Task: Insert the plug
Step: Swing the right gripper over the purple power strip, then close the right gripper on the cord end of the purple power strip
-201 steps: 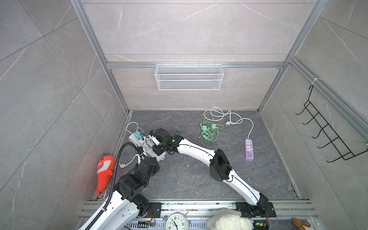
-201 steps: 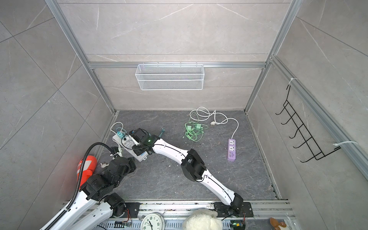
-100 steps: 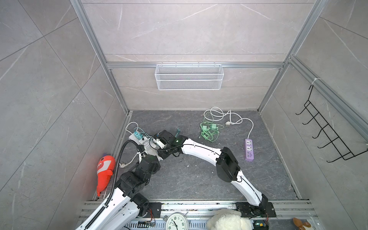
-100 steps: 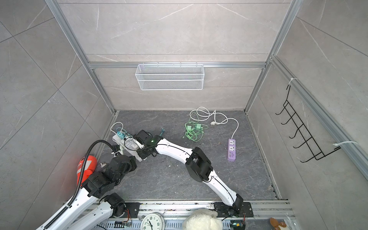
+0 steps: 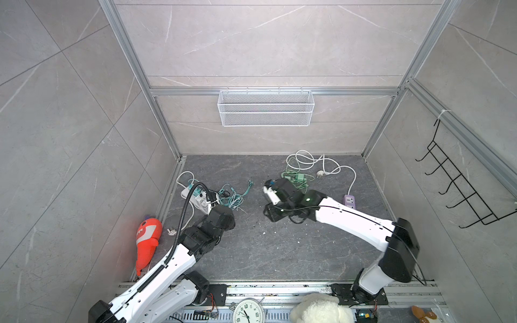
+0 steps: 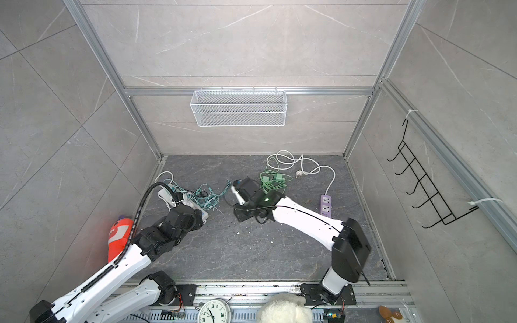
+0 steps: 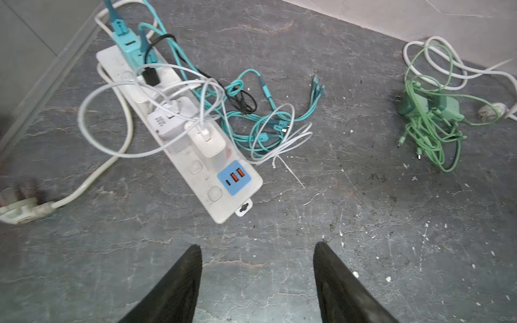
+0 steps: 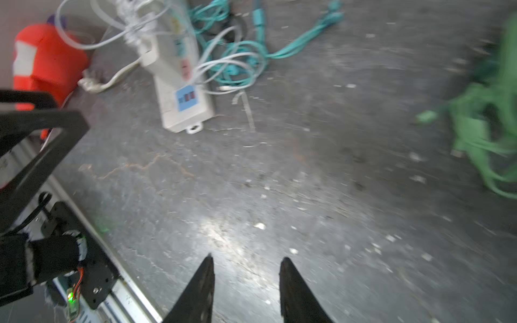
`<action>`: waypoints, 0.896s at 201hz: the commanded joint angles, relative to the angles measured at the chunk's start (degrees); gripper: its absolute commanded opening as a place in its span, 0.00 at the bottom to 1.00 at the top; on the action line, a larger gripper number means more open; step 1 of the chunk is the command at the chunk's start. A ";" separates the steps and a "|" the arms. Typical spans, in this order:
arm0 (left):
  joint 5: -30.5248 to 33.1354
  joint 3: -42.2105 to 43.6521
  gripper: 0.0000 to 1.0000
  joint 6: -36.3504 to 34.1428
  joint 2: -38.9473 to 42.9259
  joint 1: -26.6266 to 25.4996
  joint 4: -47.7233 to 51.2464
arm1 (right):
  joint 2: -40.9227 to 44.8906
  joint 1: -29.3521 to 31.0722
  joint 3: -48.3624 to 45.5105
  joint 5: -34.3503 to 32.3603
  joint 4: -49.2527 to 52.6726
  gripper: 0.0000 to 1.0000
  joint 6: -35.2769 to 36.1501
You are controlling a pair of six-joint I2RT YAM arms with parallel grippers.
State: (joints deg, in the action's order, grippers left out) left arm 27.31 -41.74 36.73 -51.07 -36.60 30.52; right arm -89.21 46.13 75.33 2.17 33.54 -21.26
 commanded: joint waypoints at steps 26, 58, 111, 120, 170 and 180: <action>-4.96 -8.75 0.67 -7.27 -10.93 0.12 -5.43 | 8.97 -16.44 -6.92 -13.38 10.57 0.43 -6.48; -7.54 -11.17 0.67 -9.04 -15.91 0.12 -6.07 | 7.19 -29.70 -10.09 -16.34 11.71 0.50 -7.33; -10.06 -10.40 0.68 -10.23 -16.96 0.21 -7.42 | -1.77 -42.09 -7.60 -17.91 11.91 0.52 -4.33; -10.46 -10.40 0.69 -10.39 -17.29 0.13 -7.24 | -3.76 -43.48 -6.33 -18.21 12.46 0.53 -3.51; -10.11 -10.38 0.70 -11.76 -17.89 0.37 -6.30 | -13.43 -47.34 -0.69 -18.83 14.66 0.58 -0.25; -10.28 -10.22 0.70 -12.03 -17.66 0.47 -6.55 | -14.92 -47.94 0.05 -18.40 14.80 0.58 0.37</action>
State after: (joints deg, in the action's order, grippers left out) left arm 17.41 -51.09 26.72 -69.49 -36.58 24.97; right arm -101.01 -0.97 72.55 -15.90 45.84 -23.46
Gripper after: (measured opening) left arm 0.699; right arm 0.575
